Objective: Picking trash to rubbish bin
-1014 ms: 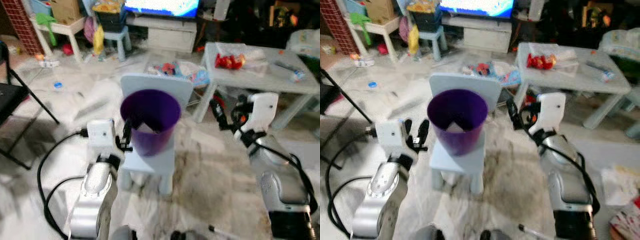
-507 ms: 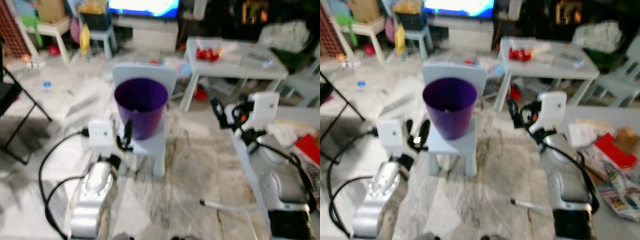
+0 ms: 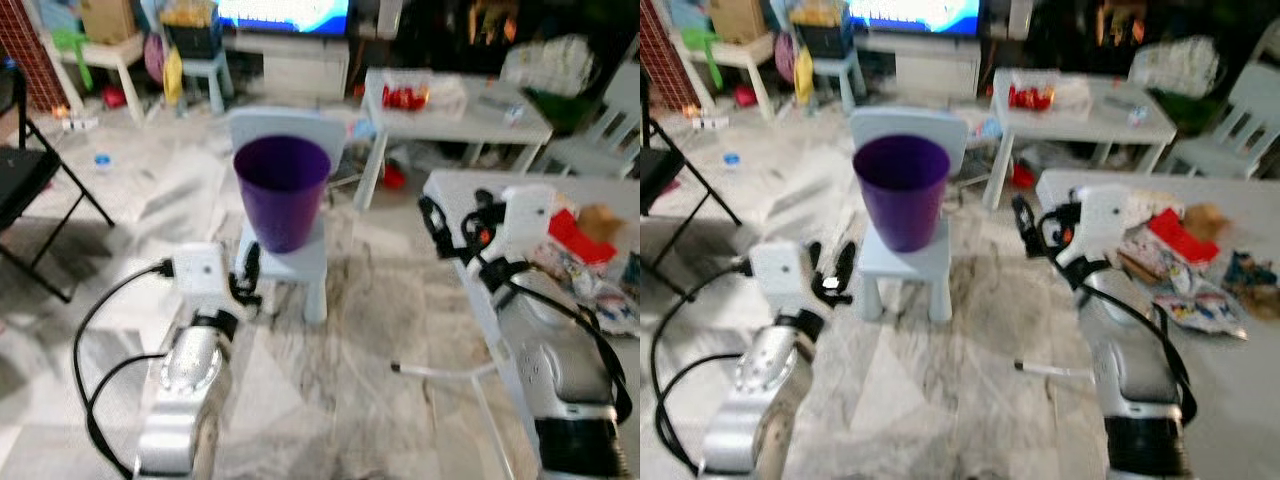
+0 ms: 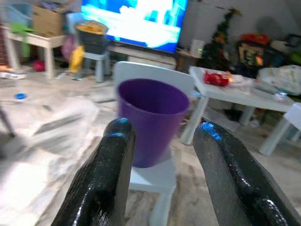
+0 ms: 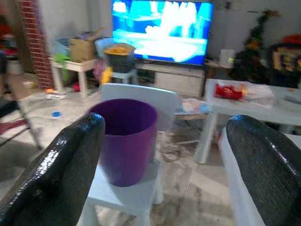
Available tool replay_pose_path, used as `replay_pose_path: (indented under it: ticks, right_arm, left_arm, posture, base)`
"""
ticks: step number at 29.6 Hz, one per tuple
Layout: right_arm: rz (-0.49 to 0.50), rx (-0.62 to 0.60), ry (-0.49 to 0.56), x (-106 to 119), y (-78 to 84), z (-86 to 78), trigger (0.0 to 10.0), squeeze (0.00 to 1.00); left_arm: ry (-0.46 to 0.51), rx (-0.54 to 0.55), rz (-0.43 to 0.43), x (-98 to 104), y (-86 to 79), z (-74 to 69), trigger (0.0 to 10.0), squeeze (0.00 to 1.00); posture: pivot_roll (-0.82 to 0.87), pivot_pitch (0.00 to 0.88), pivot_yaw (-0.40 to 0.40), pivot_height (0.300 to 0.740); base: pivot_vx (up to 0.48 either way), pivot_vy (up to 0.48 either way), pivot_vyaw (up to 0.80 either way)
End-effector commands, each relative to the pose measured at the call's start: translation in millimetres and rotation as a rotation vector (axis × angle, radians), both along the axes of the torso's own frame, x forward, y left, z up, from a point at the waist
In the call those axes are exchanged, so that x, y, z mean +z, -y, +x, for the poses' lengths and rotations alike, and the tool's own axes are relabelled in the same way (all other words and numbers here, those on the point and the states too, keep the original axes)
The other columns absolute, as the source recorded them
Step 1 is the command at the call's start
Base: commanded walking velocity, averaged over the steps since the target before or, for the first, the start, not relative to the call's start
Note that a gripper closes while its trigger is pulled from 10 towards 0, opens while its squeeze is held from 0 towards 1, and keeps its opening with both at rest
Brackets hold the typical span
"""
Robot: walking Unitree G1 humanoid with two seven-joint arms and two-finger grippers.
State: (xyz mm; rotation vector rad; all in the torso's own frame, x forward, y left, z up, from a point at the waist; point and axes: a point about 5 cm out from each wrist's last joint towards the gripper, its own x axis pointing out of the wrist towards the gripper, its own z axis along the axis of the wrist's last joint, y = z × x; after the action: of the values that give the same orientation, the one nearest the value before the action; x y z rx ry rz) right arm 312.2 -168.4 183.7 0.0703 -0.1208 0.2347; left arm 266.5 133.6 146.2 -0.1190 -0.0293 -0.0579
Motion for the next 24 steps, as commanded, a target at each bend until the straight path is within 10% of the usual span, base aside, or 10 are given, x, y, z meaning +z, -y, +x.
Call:
replay_pose_path:
  ticks: [1,24]
  right_arm:
    - [-0.009,-0.009,0.002,2.6,4.3,0.4,10.0,0.98]
    - [-0.015,-0.004,-0.008,2.8,3.0,1.9,10.0,0.98]
  left_arm:
    - [0.005,-0.022,-0.018,1.3,7.1,0.3,10.0,0.0]
    - [-0.018,0.033,-0.102,1.0,-1.8,7.3,10.0,0.0]
  posture:
    - [0.04,0.092,-0.097,0.74]
    - [0.03,0.099,-0.102,0.74]
  base:
    - [0.0,0.0,-0.46]
    - [0.0,0.0,-0.75]
